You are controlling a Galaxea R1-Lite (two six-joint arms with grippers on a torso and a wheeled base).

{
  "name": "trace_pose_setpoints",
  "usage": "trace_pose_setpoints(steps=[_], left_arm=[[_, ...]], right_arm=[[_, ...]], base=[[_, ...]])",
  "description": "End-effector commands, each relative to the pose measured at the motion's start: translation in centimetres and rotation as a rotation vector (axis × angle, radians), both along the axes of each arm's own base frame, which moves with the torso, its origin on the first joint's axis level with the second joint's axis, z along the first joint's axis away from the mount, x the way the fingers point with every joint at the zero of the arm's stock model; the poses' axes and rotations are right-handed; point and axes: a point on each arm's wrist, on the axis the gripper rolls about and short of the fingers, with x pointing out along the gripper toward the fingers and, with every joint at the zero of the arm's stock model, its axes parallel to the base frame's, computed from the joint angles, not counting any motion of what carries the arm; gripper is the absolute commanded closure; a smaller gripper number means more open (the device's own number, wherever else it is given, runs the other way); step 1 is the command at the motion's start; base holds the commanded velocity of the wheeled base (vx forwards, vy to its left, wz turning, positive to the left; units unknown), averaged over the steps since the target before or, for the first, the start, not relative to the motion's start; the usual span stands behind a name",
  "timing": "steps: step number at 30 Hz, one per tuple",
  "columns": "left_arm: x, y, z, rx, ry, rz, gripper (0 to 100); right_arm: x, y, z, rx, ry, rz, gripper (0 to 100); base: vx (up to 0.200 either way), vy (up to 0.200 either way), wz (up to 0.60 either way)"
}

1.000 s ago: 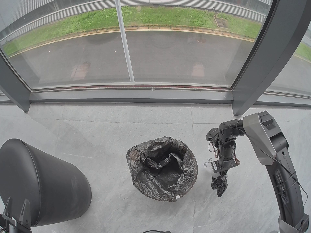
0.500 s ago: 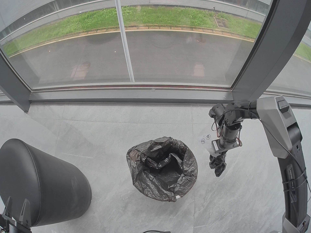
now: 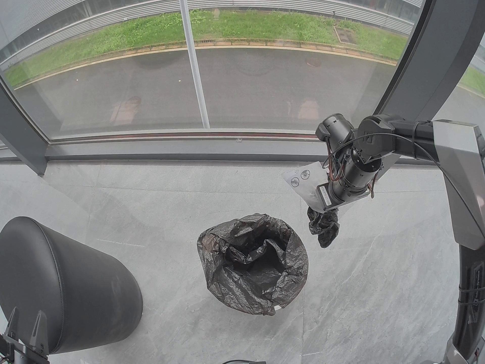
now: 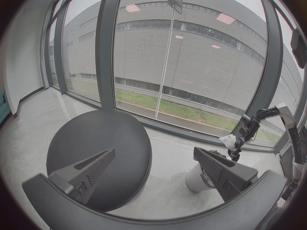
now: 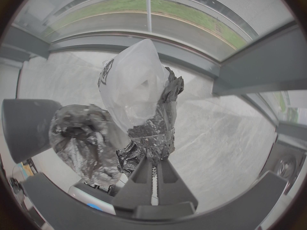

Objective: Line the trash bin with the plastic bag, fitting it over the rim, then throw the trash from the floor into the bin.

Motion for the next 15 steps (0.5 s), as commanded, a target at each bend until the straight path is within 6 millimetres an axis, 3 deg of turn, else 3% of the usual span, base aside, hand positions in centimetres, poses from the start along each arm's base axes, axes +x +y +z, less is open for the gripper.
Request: trace_pose_setpoints(steps=[1, 8, 15], left_arm=[[-0.1, 0.0, 0.0, -0.001, -0.015, 0.001, 0], [-0.1, 0.0, 0.0, -0.009, -0.018, 0.007, 0], [-0.1, 0.0, -0.1, -0.011, -0.02, 0.014, 0]], right_arm=[[-3.1, 2.6, 4.0, 0.017, -0.09, 0.108, 100], [-7.0, 7.0, 5.9, -0.01, -0.147, 0.253, 100], [-9.7, 10.5, 5.6, -0.041, -0.15, 0.343, 100]], base=[[0.0, 0.0, 0.0], [0.0, 0.0, 0.0], [0.0, 0.0, 0.0]])
